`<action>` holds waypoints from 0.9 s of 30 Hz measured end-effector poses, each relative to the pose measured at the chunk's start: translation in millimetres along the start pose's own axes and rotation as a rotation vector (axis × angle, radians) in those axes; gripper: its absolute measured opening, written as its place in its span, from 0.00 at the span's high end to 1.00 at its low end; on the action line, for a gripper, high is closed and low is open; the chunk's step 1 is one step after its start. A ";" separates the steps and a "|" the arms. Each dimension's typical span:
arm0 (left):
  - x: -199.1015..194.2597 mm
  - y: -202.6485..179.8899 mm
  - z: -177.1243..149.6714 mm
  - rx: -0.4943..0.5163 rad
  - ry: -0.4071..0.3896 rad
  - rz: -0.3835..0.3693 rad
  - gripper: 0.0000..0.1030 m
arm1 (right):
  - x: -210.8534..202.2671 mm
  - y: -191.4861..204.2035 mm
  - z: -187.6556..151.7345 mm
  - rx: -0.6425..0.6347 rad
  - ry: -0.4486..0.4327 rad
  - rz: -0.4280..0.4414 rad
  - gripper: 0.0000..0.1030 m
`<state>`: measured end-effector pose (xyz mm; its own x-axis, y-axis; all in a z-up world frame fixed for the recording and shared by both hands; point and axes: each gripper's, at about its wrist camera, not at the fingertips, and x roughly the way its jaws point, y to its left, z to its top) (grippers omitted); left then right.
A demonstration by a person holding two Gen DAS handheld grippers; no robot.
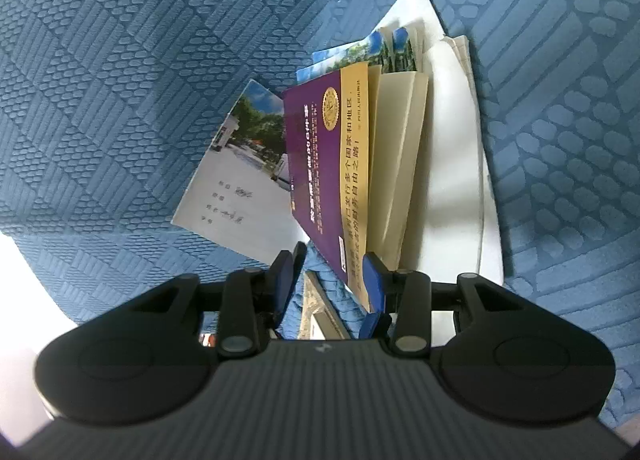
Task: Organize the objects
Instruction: 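Move both grippers to the purple-and-gold book and grip its spine, then lift the purple-and-gold book with both grippers and carry it toward the stack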
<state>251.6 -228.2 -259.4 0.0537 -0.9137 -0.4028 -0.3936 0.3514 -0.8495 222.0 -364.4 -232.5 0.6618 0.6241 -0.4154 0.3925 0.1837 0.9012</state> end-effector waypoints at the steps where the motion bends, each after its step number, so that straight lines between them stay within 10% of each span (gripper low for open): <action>1: 0.0 1.6 0.6 -0.008 -0.002 -0.013 0.59 | -0.4 0.1 -0.3 -0.002 0.000 0.003 0.59; 4: 2.2 2.7 0.9 -0.007 -0.005 0.008 0.81 | -1.8 0.8 0.5 -0.007 -0.005 0.006 0.59; 9: -0.3 -10.5 -1.6 0.056 -0.003 0.031 0.86 | -4.8 2.4 2.3 -0.019 -0.009 -0.011 0.57; 13: -9.0 -24.0 -2.0 0.099 -0.004 0.022 0.89 | -7.3 0.9 5.3 -0.021 -0.024 -0.020 0.35; 23: -37.3 -47.6 19.4 0.088 0.028 -0.036 0.91 | 2.4 3.5 34.8 -0.008 -0.094 -0.017 0.36; 27: -42.5 -45.5 23.3 0.077 0.038 -0.056 0.91 | 3.0 7.1 48.9 -0.023 -0.129 -0.036 0.58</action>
<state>288.5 -200.6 -211.6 0.0383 -0.9390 -0.3418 -0.3192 0.3127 -0.8946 258.0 -398.4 -233.3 0.7250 0.5141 -0.4585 0.4035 0.2225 0.8875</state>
